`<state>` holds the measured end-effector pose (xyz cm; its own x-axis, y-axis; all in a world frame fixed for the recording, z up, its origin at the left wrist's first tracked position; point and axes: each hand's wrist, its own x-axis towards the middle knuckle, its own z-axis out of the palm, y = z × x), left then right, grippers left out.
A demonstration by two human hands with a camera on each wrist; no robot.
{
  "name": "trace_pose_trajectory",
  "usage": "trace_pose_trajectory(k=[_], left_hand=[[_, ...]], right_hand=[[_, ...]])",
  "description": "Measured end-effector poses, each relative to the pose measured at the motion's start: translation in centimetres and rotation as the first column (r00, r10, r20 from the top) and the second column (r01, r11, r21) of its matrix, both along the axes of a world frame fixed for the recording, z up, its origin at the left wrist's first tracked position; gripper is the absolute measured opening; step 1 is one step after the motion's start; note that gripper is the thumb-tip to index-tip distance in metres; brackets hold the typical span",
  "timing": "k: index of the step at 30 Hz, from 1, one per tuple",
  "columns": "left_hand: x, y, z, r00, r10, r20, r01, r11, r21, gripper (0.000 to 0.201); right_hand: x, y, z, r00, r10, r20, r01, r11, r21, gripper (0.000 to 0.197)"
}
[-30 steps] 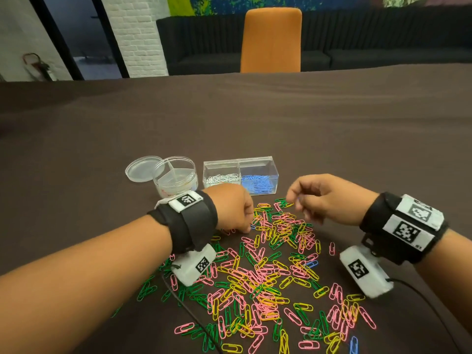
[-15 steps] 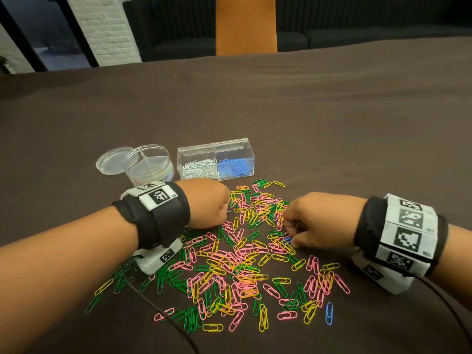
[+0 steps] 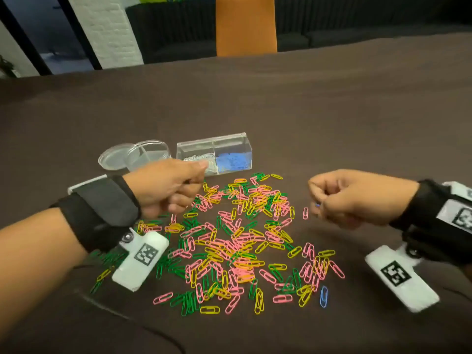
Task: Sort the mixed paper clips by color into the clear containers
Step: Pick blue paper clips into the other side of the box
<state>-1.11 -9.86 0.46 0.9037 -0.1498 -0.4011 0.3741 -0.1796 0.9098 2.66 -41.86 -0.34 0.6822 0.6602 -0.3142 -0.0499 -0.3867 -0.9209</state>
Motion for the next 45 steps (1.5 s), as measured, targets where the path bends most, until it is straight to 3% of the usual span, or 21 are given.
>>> trace_pose_trajectory(k=[2, 4, 7, 9, 10, 11, 13, 14, 16, 18, 20, 22, 24, 25, 27, 31, 34, 36, 39, 42, 45], left_hand=[[-1.2, 0.5, 0.2, 1.000, -0.004, -0.021, 0.001, 0.989, -0.147, 0.030], [-2.4, 0.8, -0.1, 1.000, -0.013, -0.020, 0.009, 0.984, -0.180, 0.021], [-3.9, 0.7, -1.0, 0.990, -0.142, -0.028, 0.138, 0.985, -0.104, 0.018], [-5.1, 0.4, -1.0, 0.946, -0.321, -0.046, 0.324, 0.942, 0.086, 0.031], [-5.7, -0.1, -0.8, 0.902, -0.430, -0.050, 0.425, 0.857, 0.291, 0.030], [-6.3, -0.6, -0.5, 0.853, -0.520, -0.056, 0.473, 0.723, 0.504, 0.025], [-7.1, -1.4, -0.5, 0.794, -0.606, -0.047, 0.414, 0.483, 0.772, 0.019], [-7.5, -1.5, -0.5, 0.802, -0.597, -0.034, 0.358, 0.433, 0.827, 0.020], [-7.9, -1.0, -0.4, 0.849, -0.529, -0.005, 0.255, 0.402, 0.879, 0.023], [-8.0, 0.1, 0.1, 0.901, -0.431, 0.046, 0.166, 0.440, 0.883, 0.029], [-7.8, 1.7, 0.7, 0.937, -0.325, 0.125, 0.058, 0.500, 0.864, 0.039], [-7.6, 3.2, 1.1, 0.969, -0.156, 0.193, -0.040, 0.670, 0.741, 0.049], [-7.2, 4.7, 1.4, 0.983, 0.074, 0.170, -0.142, 0.889, 0.435, 0.052], [-6.9, 5.5, 1.5, 0.981, 0.160, 0.111, -0.185, 0.945, 0.271, 0.052], [-6.3, 6.9, 1.6, 0.971, 0.237, 0.004, -0.237, 0.971, 0.034, 0.049], [-4.1, 7.7, 2.2, 0.952, 0.296, -0.084, -0.307, 0.925, -0.224, 0.020], [-0.6, 6.0, 2.8, 0.945, 0.318, -0.073, -0.325, 0.900, -0.291, 0.004], [2.3, 4.0, 3.1, 0.932, 0.360, -0.048, -0.359, 0.892, -0.274, 0.013], [6.3, 0.7, 3.7, 0.909, 0.416, 0.026, -0.410, 0.903, -0.127, 0.021], [9.3, -1.5, 3.9, 0.914, 0.402, 0.053, -0.403, 0.915, 0.012, 0.025], [11.0, -1.8, 3.3, 0.905, 0.412, 0.105, -0.419, 0.907, 0.054, 0.028]], right_hand=[[-0.4, -0.3, -0.3, 0.994, -0.048, -0.099, 0.061, 0.989, 0.134, 0.018], [-0.8, -0.6, -0.7, 0.983, -0.052, -0.176, 0.084, 0.979, 0.184, 0.022], [-2.2, -0.8, -1.1, 0.993, 0.057, -0.099, -0.056, 0.998, 0.013, 0.023], [-3.9, -0.9, -1.1, 0.968, 0.249, 0.037, -0.237, 0.951, -0.199, 0.018], [-4.9, -1.0, -1.2, 0.924, 0.365, 0.113, -0.314, 0.895, -0.316, 0.015], [-5.9, -1.1, -1.4, 0.855, 0.477, 0.205, -0.354, 0.824, -0.441, 0.015], [-7.3, -1.3, -1.8, 0.658, 0.652, 0.378, -0.323, 0.697, -0.640, 0.013], [-7.8, -1.4, -2.0, 0.584, 0.690, 0.428, -0.300, 0.673, -0.676, 0.012], [-8.1, -1.5, -2.4, 0.509, 0.715, 0.480, -0.290, 0.667, -0.686, 0.010], [-8.2, -1.8, -2.5, 0.446, 0.739, 0.506, -0.279, 0.651, -0.706, 0.006], [-8.2, -1.9, -2.4, 0.460, 0.716, 0.525, -0.274, 0.677, -0.683, 0.004], [-7.7, -1.9, -1.9, 0.667, 0.590, 0.455, -0.327, 0.781, -0.532, 0.005], [-6.4, -1.6, -1.0, 0.874, 0.387, 0.293, -0.326, 0.916, -0.236, 0.014], [-5.6, -1.3, -0.5, 0.938, 0.281, 0.203, -0.264, 0.959, -0.108, 0.017], [-3.9, -0.2, 0.2, 0.994, 0.100, 0.043, -0.102, 0.993, 0.051, 0.014], [0.1, 3.4, 1.8, 0.998, -0.050, -0.025, 0.052, 0.995, 0.090, 0.024], [4.2, 7.0, 3.1, 0.976, -0.067, 0.209, 0.078, 0.996, -0.044, 0.031], [7.3, 9.7, 4.0, 0.916, -0.045, 0.399, 0.104, 0.986, -0.128, 0.035], [11.2, 13.4, 4.8, 0.787, 0.022, 0.616, 0.172, 0.952, -0.254, 0.032], [12.9, 15.8, 4.5, 0.716, 0.102, 0.691, 0.197, 0.920, -0.340, 0.022], [12.6, 16.2, 3.7, 0.689, 0.213, 0.693, 0.166, 0.884, -0.437, 0.027]])
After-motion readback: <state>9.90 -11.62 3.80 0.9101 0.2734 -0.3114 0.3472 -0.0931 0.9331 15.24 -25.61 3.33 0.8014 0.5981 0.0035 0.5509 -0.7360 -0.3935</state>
